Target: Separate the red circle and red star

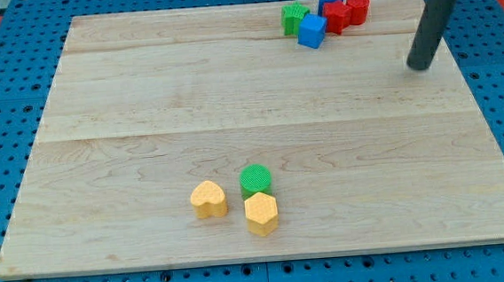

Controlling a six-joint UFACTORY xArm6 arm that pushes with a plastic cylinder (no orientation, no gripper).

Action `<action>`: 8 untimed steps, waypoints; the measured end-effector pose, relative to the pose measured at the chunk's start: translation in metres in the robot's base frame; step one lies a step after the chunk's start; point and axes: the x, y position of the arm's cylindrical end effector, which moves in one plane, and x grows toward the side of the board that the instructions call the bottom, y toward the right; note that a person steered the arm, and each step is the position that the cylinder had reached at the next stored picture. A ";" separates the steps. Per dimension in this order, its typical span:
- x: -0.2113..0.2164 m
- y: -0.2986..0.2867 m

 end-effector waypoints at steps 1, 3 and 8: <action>-0.072 0.038; -0.130 0.042; -0.133 0.040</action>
